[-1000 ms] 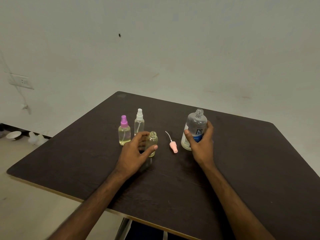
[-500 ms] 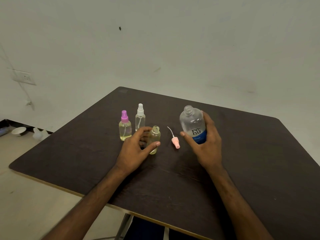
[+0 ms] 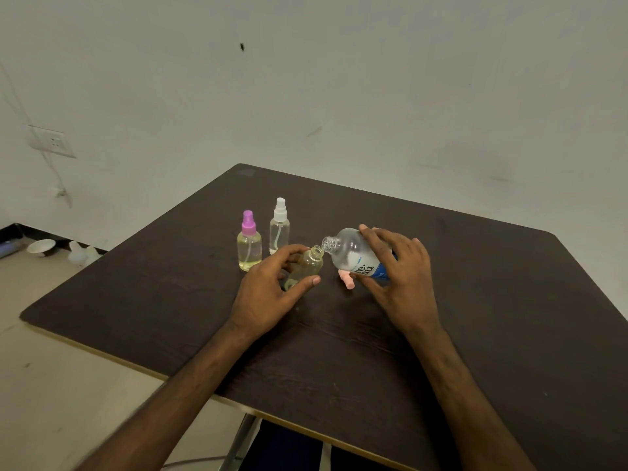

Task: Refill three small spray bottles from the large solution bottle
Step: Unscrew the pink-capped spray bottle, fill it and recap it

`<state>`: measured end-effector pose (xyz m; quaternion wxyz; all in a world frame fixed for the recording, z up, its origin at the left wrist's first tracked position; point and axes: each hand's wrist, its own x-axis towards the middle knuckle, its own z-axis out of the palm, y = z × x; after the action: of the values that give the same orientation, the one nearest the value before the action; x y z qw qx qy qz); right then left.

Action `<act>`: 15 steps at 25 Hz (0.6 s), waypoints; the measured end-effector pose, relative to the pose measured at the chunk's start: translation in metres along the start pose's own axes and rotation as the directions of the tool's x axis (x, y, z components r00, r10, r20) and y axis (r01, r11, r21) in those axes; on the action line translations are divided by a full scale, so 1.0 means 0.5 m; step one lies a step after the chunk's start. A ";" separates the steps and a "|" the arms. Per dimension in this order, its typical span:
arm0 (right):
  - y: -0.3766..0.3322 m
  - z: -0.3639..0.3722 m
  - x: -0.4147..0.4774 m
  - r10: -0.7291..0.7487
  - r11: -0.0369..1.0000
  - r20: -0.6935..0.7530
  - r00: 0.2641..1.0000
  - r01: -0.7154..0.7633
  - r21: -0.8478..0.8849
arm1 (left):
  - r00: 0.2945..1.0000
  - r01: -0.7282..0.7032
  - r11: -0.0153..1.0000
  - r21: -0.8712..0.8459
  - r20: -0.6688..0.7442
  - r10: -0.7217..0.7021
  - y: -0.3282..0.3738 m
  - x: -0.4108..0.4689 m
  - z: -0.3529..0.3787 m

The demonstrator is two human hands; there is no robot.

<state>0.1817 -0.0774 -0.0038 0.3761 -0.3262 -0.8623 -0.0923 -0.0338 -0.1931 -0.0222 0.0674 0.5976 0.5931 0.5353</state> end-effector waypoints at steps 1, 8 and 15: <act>-0.001 -0.001 0.000 -0.003 1.000 0.001 1.000 0.003 -0.001 | 1.000 0.002 1.000 0.006 -0.007 -0.002 -0.001 0.001 0.000; -0.003 -0.004 0.006 -0.048 0.998 -0.025 0.999 0.047 -0.053 | 1.000 0.009 0.999 0.036 -0.024 -0.008 -0.008 0.003 0.000; -0.002 -0.006 0.009 -0.077 0.989 -0.064 0.995 0.068 -0.134 | 1.000 0.001 0.999 0.049 -0.027 0.000 -0.013 0.002 0.002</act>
<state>0.1805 -0.0772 0.0014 0.3798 -0.3153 -0.8522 -0.1737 -0.0376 -0.1900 -0.0269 0.0447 0.5917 0.6071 0.5285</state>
